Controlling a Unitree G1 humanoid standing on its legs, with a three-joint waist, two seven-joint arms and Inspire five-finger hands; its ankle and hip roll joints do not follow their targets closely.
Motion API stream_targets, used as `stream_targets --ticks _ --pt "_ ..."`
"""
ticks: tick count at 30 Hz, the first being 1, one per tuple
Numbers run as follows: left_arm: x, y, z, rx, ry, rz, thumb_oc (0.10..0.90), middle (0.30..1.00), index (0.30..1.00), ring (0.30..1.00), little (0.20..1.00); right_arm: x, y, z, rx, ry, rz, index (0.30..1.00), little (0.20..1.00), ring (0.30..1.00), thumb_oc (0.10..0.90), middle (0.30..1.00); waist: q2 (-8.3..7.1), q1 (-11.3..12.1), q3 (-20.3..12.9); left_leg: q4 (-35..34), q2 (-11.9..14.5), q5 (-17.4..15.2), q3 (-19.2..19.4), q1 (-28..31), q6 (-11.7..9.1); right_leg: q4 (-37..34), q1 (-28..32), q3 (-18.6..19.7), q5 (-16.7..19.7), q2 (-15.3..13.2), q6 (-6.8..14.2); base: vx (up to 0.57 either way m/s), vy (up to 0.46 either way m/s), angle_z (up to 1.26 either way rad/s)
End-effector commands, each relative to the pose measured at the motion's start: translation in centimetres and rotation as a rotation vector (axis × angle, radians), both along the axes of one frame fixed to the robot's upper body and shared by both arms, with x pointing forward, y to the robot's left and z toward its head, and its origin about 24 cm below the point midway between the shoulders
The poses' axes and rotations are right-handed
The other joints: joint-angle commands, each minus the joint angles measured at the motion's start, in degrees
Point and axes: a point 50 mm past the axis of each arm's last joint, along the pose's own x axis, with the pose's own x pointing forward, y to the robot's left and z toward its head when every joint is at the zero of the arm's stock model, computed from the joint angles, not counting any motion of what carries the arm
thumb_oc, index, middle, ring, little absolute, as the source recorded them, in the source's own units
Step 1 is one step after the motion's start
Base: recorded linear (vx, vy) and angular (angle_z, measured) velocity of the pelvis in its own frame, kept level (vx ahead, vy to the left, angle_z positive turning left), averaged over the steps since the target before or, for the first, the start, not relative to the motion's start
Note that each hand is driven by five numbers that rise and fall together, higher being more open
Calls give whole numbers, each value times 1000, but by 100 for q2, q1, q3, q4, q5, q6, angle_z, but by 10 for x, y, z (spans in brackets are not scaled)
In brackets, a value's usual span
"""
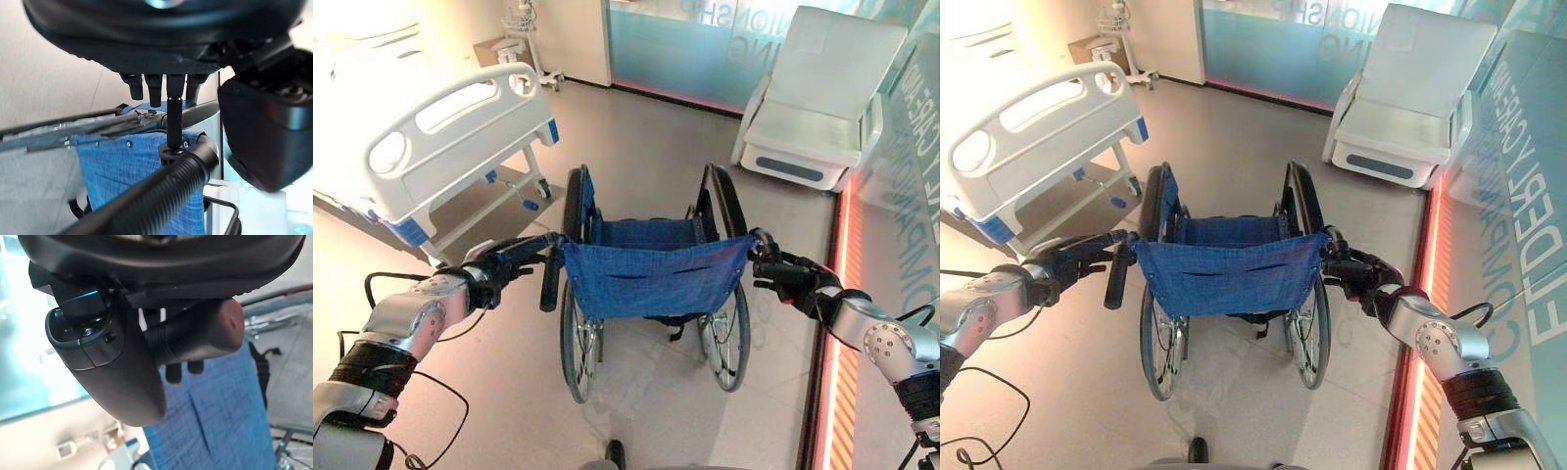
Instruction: Push the wheelchair next to the bed
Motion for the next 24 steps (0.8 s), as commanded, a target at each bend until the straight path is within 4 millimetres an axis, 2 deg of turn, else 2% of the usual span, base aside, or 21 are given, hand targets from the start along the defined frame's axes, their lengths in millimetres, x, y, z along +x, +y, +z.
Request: stream_targets --ticks 1,13,24 --pt "23 -74 71 -249 -347 -312 800 900 900 900 900 19 65 40 183 -195 276 300 300 300 400 300 129 118 -177 24 -135 -627 307 391 -183 49 -263 -223 340 -14 79 0 0 0" --pt "17 -69 81 -232 -425 -337 800 900 900 900 900 20 61 38 177 -195 257 300 300 300 400 300 125 234 -231 24 -129 -648 272 406 -192 39 -196 -335 276 -9 53 1 -5 4" --pt "21 -68 67 -29 -298 -456 800 900 900 900 900 22 66 36 169 -192 251 300 300 300 400 300 146 233 -248 24 -131 -640 261 427 -195 24 -157 -327 264 21 43 0 -1 0"
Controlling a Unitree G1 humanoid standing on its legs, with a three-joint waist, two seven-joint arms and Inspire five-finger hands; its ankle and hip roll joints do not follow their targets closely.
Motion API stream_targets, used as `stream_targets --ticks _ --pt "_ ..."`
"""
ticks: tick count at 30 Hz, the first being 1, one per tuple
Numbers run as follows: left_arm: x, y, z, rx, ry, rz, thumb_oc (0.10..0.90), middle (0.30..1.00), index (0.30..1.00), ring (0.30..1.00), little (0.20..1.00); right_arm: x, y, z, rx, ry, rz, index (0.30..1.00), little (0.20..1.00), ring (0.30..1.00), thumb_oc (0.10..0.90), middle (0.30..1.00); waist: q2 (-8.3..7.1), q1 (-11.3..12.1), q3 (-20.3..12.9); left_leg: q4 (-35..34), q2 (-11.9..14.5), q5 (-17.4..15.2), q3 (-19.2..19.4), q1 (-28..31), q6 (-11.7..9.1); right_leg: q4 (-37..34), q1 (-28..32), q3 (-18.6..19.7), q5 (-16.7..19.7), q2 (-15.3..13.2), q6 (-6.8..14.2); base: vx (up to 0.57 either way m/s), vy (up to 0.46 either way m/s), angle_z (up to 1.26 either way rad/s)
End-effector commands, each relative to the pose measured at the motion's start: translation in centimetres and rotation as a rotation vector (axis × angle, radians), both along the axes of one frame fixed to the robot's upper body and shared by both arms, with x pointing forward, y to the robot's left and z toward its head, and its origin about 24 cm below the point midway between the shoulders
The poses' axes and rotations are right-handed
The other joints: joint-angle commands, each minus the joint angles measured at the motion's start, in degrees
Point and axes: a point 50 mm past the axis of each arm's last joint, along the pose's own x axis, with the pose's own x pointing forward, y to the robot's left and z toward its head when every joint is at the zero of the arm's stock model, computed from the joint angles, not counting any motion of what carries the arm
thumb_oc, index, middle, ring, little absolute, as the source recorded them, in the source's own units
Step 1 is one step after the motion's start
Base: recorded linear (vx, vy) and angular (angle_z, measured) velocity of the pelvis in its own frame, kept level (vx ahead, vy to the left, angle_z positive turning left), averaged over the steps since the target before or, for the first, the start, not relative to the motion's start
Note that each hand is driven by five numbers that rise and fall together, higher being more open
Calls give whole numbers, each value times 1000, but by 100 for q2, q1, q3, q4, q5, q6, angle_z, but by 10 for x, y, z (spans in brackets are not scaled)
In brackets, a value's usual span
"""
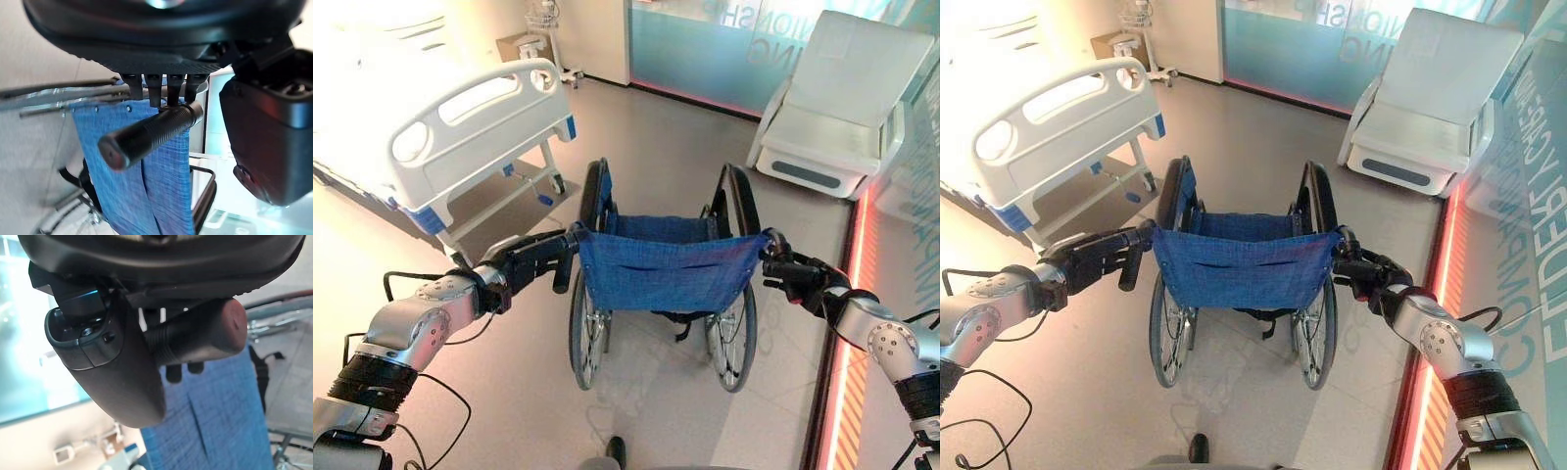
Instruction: Push the wheelchair next to the bed
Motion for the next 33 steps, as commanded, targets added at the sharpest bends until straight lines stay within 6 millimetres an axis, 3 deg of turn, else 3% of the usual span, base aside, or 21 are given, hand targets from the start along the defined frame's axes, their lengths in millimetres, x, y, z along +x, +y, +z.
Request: stream_targets --ticks 1,9,15,25,26,27,28,33 --pt "25 -43 55 -31 -229 -253 800 900 900 900 900 21 74 36 177 -199 317 300 300 300 400 300 160 54 -254 43 -82 -663 385 480 -225 22 -171 -167 268 33 36 0 0 0" --pt "34 -42 46 113 -182 -273 800 900 900 900 900 23 82 33 176 -188 342 300 300 300 400 300 185 -37 -269 43 -103 -668 386 502 -207 8 -164 -64 281 59 30 0 0 0" --pt "46 -45 44 99 -194 -171 800 900 900 900 900 25 92 30 174 -180 361 300 300 300 400 300 181 -110 -255 43 -103 -665 387 512 -212 8 -171 16 286 68 28 0 0 0" --pt "52 -55 30 125 -138 -210 800 900 900 900 900 27 102 30 172 -190 379 300 300 300 400 300 170 -196 -205 43 -71 -655 465 519 -208 8 -196 82 296 80 21 0 0 0" --pt "52 -57 28 138 -134 -225 571 556 556 556 556 27 104 31 173 -192 381 300 300 300 400 300 171 -210 -195 43 -68 -652 475 515 -205 8 -205 97 297 83 18 -23 -8 -5" --pt "52 -58 28 130 -132 -234 424 335 335 335 335 26 104 31 173 -194 381 300 300 300 400 300 166 -217 -194 43 -64 -651 485 510 -207 8 -209 102 297 84 18 -24 -9 -5" --pt "52 -59 27 130 -132 -239 400 300 300 300 300 26 105 31 173 -194 380 300 300 300 400 300 164 -218 -195 43 -61 -650 490 508 -208 8 -211 102 298 84 19 -22 -8 -6" --pt "53 -68 24 124 -147 -268 400 300 300 300 300 25 106 28 177 -193 379 300 300 300 400 300 156 -238 -191 43 -47 -648 523 512 -210 8 -210 114 307 80 24 -6 -5 -6"
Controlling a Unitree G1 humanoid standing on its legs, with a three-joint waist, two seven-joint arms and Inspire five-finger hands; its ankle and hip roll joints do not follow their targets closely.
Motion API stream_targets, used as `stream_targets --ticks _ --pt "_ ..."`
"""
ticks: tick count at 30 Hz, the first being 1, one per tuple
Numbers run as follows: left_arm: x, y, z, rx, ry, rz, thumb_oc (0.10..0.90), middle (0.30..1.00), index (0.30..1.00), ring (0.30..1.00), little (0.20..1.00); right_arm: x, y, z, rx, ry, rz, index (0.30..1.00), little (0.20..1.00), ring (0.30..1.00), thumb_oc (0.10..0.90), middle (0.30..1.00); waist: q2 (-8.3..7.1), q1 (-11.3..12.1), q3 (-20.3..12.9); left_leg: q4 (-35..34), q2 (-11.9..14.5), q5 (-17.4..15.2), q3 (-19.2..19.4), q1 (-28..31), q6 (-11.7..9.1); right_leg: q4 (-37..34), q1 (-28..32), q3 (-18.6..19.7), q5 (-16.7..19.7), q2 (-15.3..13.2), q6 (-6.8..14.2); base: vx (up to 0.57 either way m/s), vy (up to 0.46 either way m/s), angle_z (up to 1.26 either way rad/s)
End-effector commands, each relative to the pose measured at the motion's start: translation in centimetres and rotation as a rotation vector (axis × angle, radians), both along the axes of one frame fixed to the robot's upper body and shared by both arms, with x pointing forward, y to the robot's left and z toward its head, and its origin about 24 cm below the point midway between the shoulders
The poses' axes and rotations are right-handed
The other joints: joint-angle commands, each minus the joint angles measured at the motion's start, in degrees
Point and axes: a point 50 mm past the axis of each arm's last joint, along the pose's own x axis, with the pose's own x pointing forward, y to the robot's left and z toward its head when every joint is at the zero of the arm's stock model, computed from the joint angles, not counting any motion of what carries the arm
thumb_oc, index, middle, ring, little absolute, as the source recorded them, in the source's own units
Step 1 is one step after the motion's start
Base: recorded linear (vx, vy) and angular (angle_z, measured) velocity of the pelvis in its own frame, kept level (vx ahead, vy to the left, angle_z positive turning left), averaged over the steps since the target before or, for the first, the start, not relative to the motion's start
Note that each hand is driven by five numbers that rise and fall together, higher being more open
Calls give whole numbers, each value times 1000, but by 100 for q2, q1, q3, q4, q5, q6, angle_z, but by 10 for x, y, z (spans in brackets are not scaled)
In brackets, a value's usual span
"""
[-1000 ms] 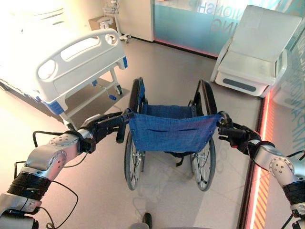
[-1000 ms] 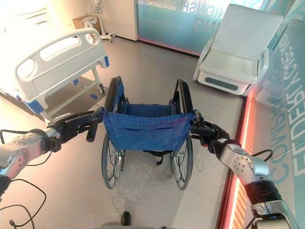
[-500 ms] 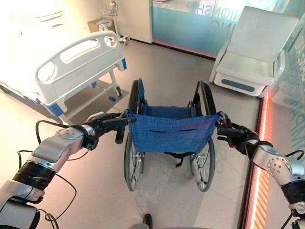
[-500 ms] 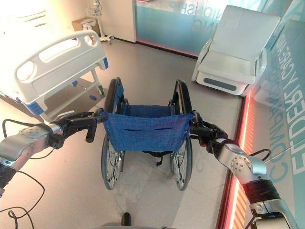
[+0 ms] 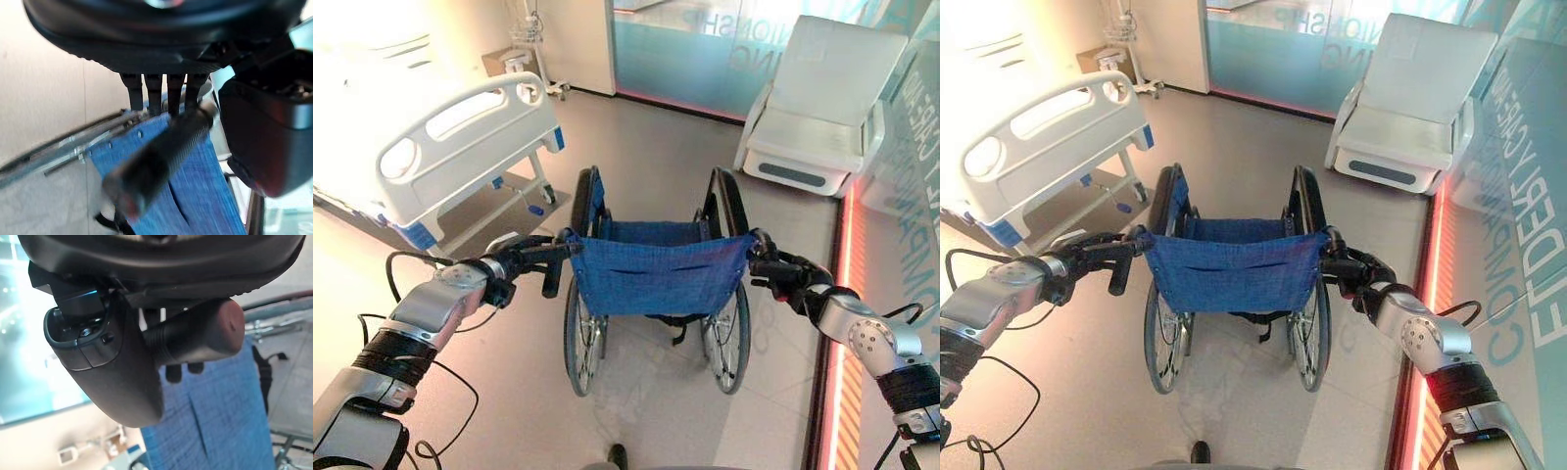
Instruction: Push the wheelchair next to the bed
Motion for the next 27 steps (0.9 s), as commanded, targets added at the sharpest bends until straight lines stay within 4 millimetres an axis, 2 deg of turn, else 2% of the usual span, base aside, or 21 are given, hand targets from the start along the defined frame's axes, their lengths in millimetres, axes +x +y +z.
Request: stream_targets --ticks 1,11,20,27 --pt "30 -77 33 -150 -161 -302 400 300 300 300 300 16 83 34 207 -192 338 300 300 300 400 300 86 -7 -130 21 -83 -654 399 406 -207 7 -248 -53 289 61 22 0 0 0" --pt "37 -71 35 18 -159 -295 400 300 300 300 300 19 86 39 195 -202 349 300 300 300 400 300 74 -19 -95 21 -103 -653 347 405 -188 7 -248 -10 309 59 15 0 0 0" --pt "40 -68 30 74 -63 -311 400 300 300 300 300 24 89 42 159 -199 358 300 300 300 400 300 75 -16 -79 21 -132 -658 325 414 -169 22 -244 -32 316 43 18 3 1 -2" --pt "37 -72 20 45 -8 -328 400 300 300 300 300 24 91 33 100 -158 398 300 300 300 400 300 75 13 -71 21 -154 -651 301 422 -164 35 -235 -64 325 30 23 0 0 0"
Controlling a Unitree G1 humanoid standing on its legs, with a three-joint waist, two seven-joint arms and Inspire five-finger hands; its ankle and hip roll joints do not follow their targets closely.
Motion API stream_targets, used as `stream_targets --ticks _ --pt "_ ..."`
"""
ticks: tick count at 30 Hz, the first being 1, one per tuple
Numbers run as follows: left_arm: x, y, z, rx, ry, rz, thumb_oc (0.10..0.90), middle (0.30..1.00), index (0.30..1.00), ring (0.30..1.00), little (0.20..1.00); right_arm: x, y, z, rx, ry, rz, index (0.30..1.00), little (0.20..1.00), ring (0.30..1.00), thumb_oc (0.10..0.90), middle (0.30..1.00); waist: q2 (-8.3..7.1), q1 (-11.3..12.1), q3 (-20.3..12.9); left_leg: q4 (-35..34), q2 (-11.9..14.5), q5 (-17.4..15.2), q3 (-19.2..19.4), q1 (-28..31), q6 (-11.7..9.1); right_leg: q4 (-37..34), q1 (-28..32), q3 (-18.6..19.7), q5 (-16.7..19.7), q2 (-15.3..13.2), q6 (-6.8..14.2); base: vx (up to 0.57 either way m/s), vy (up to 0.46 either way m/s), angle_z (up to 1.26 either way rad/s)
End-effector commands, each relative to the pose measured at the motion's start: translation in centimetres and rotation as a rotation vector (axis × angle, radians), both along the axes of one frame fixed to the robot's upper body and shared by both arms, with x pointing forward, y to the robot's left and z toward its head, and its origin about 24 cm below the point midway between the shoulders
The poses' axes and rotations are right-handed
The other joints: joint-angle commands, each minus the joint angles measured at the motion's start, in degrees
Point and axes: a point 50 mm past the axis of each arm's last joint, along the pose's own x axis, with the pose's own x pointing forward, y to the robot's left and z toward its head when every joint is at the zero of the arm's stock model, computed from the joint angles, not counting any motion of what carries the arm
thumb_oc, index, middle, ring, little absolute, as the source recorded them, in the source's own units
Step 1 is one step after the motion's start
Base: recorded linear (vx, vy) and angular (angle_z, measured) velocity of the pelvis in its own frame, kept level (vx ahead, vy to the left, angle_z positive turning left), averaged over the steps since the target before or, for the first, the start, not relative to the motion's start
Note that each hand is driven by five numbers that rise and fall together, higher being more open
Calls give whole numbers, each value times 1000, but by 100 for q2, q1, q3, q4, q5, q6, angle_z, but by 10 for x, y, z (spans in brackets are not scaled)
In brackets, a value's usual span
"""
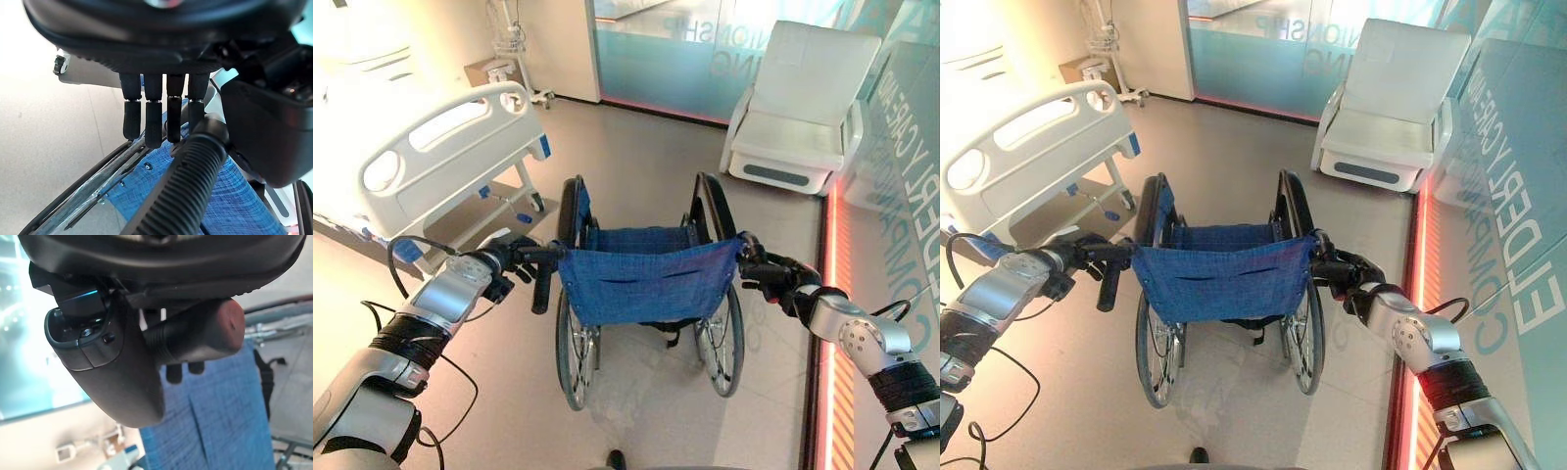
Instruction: Push the wheelchair next to the bed
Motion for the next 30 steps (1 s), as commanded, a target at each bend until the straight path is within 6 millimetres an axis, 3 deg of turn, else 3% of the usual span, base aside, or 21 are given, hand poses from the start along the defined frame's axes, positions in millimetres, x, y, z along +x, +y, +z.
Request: stream_targets --ticks 1,9,17,22,30 --pt "24 -78 18 -224 -2 -336 400 300 300 300 300 22 81 35 145 -153 352 300 300 300 400 300 75 129 -8 22 -167 -651 250 391 -163 37 -234 -96 298 6 36 0 0 0" --pt "22 -85 6 -249 65 -331 400 300 300 300 300 26 81 25 49 -103 376 300 300 300 400 300 80 187 7 22 -208 -646 197 434 -147 70 -180 -144 291 -35 47 10 23 0" --pt "21 -85 1 -386 38 -243 400 300 300 300 300 28 79 20 1 -65 368 300 300 300 400 300 79 247 5 59 -305 -687 106 492 -65 235 -195 -87 239 -110 72 38 86 1" --pt "26 -81 8 -452 -19 -180 400 300 300 300 300 34 75 24 -11 -58 341 300 300 300 400 300 62 288 47 258 -381 -801 66 469 26 553 -283 -34 164 -220 124 56 105 0" --pt "36 -58 38 -409 -83 -125 400 300 300 300 300 49 59 46 -21 -62 284 300 300 300 400 300 68 363 193 887 -498 -1067 87 244 238 1397 -632 52 19 -481 228 40 109 -2"
